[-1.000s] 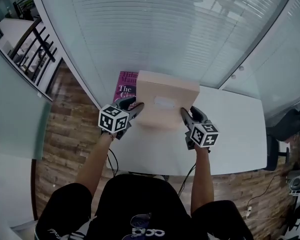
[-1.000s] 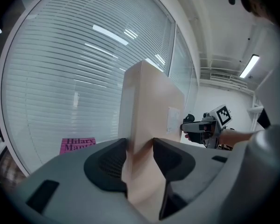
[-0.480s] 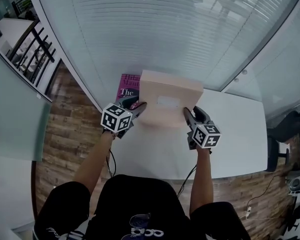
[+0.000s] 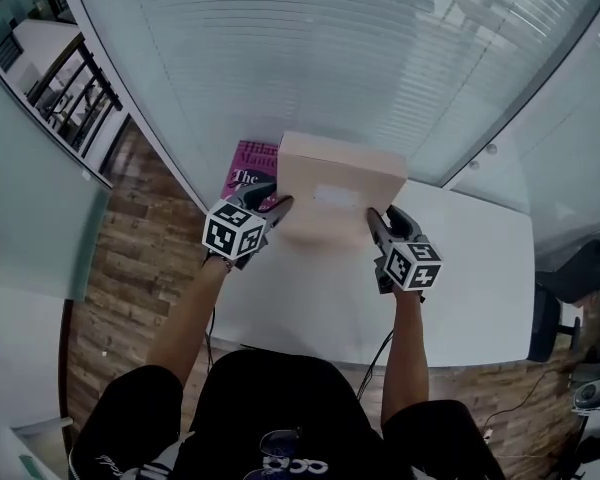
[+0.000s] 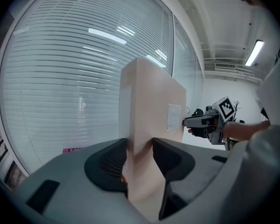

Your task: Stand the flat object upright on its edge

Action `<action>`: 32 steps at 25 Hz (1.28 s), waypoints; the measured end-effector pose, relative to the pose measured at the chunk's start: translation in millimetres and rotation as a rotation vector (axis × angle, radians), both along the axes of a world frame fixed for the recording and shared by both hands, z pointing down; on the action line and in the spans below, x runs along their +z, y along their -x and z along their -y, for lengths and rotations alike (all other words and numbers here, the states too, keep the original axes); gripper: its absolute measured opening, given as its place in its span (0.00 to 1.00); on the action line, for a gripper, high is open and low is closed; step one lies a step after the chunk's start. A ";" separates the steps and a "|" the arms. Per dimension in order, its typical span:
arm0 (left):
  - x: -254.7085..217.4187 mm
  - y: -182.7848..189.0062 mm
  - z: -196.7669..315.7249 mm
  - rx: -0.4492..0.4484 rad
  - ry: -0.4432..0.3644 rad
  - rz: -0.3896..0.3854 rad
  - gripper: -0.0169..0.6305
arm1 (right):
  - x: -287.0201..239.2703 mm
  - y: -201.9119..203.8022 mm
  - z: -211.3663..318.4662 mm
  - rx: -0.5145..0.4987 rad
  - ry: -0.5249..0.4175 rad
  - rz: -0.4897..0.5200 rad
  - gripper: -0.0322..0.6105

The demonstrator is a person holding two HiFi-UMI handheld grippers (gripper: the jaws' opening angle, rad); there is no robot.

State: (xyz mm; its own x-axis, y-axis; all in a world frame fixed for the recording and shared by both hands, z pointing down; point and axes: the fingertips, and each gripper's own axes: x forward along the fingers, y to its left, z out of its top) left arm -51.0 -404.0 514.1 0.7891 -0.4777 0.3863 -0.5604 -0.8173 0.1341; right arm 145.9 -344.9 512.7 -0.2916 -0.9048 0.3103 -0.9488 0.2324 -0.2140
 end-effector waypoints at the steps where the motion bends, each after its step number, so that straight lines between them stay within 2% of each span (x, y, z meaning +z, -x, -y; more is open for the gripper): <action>1: -0.4 -0.6 0.1 -0.005 -0.004 0.005 0.32 | -0.6 -0.6 0.8 -0.004 -0.003 0.000 0.35; 11: -17.7 -6.0 16.0 -0.059 -0.064 0.036 0.32 | -15.6 -6.9 20.2 -0.028 -0.038 -0.015 0.35; 32: -19.1 -16.9 80.4 -0.069 -0.137 0.090 0.31 | -17.7 -16.1 80.4 0.038 -0.069 -0.052 0.35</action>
